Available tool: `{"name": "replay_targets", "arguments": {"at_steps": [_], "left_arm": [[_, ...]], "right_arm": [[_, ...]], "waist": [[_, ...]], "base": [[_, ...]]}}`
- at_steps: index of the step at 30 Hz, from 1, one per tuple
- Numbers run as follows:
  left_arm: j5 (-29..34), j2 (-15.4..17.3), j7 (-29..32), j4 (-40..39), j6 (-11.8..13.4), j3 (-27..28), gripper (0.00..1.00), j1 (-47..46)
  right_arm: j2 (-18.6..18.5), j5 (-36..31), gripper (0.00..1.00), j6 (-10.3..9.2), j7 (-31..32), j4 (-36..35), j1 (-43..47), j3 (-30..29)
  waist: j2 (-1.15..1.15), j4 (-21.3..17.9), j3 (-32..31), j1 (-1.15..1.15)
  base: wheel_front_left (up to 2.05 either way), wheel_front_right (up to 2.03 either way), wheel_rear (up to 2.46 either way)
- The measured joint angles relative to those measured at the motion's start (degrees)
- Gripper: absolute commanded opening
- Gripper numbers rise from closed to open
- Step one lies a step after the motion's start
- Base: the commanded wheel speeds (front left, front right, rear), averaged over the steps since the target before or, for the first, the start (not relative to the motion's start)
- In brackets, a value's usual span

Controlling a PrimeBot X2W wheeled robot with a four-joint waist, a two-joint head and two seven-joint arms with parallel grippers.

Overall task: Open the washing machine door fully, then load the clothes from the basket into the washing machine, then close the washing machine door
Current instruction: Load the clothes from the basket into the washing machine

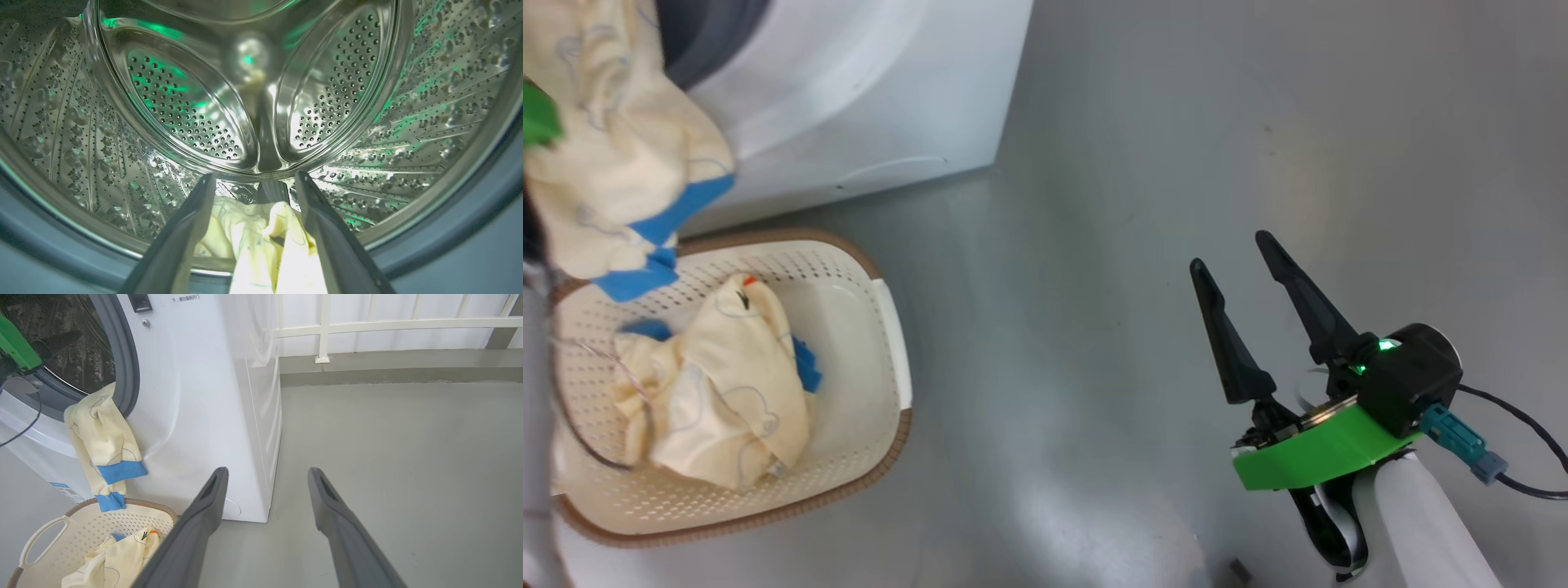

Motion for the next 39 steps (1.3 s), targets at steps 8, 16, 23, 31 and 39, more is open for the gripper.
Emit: {"name": "replay_targets", "arguments": {"at_steps": [8,16,23,31,39], "left_arm": [[3.98,-4.30,0.00,-16.89,3.53,0.53,1.00,16.91],[6.37,-7.30,-0.01,-31.55,6.16,0.05,1.00,35.45],[7.24,-8.68,0.00,-35.44,6.99,-1.42,1.00,47.45],[7.21,-9.55,0.09,-36.40,7.37,-3.57,1.00,57.23],[6.69,-9.57,1.57,-36.49,7.36,-4.86,1.00,62.57]], "right_arm": [[0.00,-0.46,1.00,0.00,0.02,0.54,2.27,-1.77],[0.01,-1.67,1.00,0.00,1.12,0.68,5.45,-3.54],[0.03,-2.72,1.00,0.00,2.14,1.22,8.62,-4.63],[0.05,-2.89,1.00,0.00,3.46,1.20,12.56,-4.92],[0.09,-3.13,1.00,0.00,4.65,0.42,15.98,-4.82]], "waist": [[0.00,2.15,-3.80,0.00],[0.00,4.57,-8.75,0.00],[0.00,6.16,-13.77,0.00],[0.00,7.57,-19.61,0.00],[0.00,8.83,-24.55,0.00]], "base": [[0.00,0.00,0.00],[0.00,0.00,0.00],[0.00,0.00,0.00],[0.00,0.00,0.00],[0.00,0.00,0.00]]}}
